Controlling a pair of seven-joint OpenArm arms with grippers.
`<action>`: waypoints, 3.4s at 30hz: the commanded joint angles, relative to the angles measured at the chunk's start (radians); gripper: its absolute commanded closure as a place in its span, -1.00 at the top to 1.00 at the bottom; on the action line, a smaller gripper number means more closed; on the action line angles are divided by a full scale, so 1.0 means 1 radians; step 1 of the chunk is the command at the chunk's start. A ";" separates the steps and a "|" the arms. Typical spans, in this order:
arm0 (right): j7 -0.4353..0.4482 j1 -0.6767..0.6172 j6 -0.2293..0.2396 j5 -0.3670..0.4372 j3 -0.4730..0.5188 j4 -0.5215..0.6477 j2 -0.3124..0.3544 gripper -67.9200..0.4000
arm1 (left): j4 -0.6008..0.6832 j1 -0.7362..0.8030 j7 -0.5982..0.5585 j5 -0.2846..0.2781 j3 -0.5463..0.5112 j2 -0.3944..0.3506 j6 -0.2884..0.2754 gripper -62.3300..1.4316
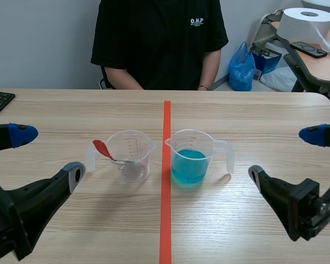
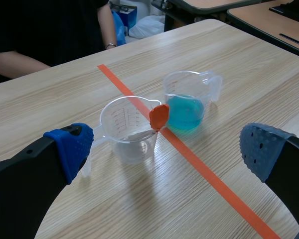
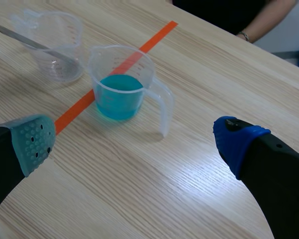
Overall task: Do the redox reaction experiment.
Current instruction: 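Lift the metal plate out of the left beaker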
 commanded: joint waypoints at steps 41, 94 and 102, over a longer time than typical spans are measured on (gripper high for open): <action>0.017 0.661 0.002 -0.189 -0.731 -0.265 -0.169 1.00 | -0.404 0.124 -0.264 0.311 -0.071 0.003 0.074 -0.66; 0.051 0.822 -0.048 -0.206 -0.834 -0.453 -0.269 -0.90 | -0.811 0.224 -0.640 0.539 -0.153 0.039 0.092 -0.78; 0.048 0.837 -0.044 -0.206 -0.832 -0.452 -0.268 -0.94 | -0.811 0.224 -0.640 0.539 -0.153 0.039 0.092 -0.78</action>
